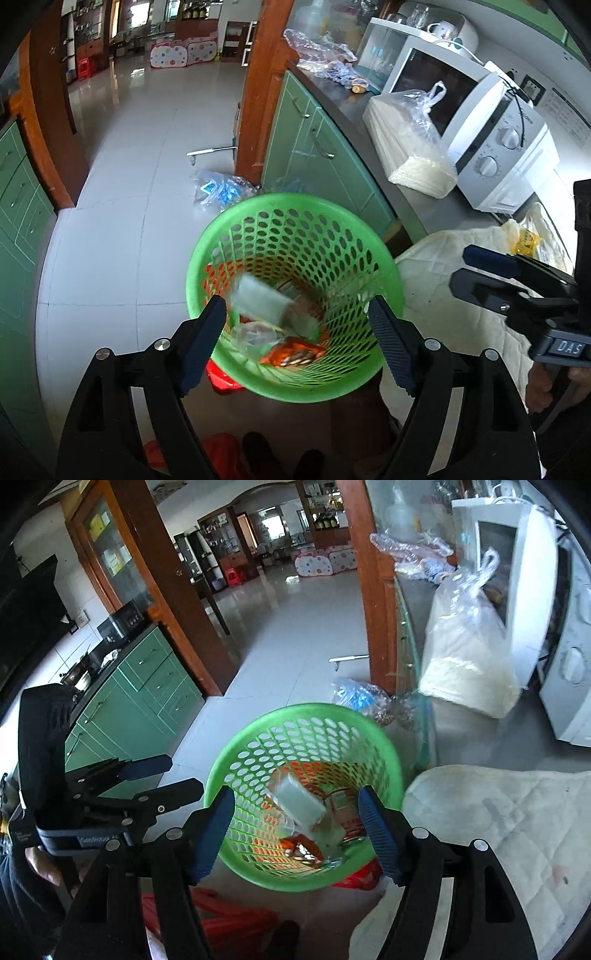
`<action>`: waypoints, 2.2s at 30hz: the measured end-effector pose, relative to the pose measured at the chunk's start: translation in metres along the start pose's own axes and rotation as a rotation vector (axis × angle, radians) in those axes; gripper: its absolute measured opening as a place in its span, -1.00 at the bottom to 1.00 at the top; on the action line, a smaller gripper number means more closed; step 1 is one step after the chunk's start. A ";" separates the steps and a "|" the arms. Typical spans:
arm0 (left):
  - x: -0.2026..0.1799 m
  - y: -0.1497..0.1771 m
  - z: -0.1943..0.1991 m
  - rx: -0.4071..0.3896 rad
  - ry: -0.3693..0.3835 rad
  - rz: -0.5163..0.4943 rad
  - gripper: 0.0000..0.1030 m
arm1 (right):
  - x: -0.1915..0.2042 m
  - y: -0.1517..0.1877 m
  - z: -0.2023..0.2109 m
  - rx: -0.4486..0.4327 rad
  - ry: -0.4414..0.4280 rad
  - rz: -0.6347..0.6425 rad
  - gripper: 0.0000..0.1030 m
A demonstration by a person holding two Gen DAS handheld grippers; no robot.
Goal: Collect trash
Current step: 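Carry cup and juice carton over the green basket and open both tools, then grasp the white paper cup with the right tool while the left tool grasps the white lid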
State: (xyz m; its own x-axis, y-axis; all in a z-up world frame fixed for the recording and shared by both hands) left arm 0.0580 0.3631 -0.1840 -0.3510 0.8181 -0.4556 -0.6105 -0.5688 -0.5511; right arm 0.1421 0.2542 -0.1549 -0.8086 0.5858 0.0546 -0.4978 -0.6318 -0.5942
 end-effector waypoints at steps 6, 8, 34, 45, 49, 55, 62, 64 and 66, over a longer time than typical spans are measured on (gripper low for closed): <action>-0.020 -0.003 0.002 -0.005 0.013 -0.035 0.54 | -0.032 0.014 0.032 -0.033 0.035 -0.040 0.41; -0.030 -0.003 0.002 -0.006 0.022 -0.047 0.57 | -0.046 0.022 0.042 -0.042 0.058 -0.058 0.41; -0.202 0.020 -0.072 0.155 0.179 -0.243 0.60 | -0.335 0.145 0.171 -0.024 0.521 -0.462 0.43; -0.305 0.019 -0.122 0.240 0.264 -0.385 0.58 | -0.393 0.165 0.161 0.040 0.562 -0.494 0.43; -0.328 0.017 -0.140 0.266 0.280 -0.399 0.57 | -0.406 0.165 0.151 0.058 0.550 -0.503 0.41; -0.356 0.019 -0.166 0.306 0.289 -0.424 0.46 | -0.423 0.169 0.136 0.088 0.508 -0.535 0.32; -0.378 0.024 -0.196 0.358 0.320 -0.418 0.28 | -0.430 0.174 0.124 0.086 0.446 -0.571 0.12; -0.384 0.028 -0.206 0.379 0.330 -0.415 0.22 | -0.428 0.175 0.125 0.076 0.448 -0.553 0.11; -0.388 0.031 -0.214 0.393 0.337 -0.416 0.17 | -0.427 0.177 0.129 0.066 0.452 -0.541 0.11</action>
State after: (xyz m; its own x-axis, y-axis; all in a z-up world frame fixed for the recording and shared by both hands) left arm 0.3273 0.0099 -0.1736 0.1722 0.8552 -0.4888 -0.8833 -0.0857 -0.4610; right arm 0.3588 -0.1733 -0.1805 -0.2397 0.9707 -0.0187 -0.8228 -0.2133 -0.5267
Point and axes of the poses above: each gripper's, at about its wrist camera, not at the fingertips, and z roughly against the way its jaws point, x to its left, y to its underside, the point moved 4 cm from there along -z, roughly the way its jaws point, and after that the axes turned 14 degrees about y, right-handed, at the moved point
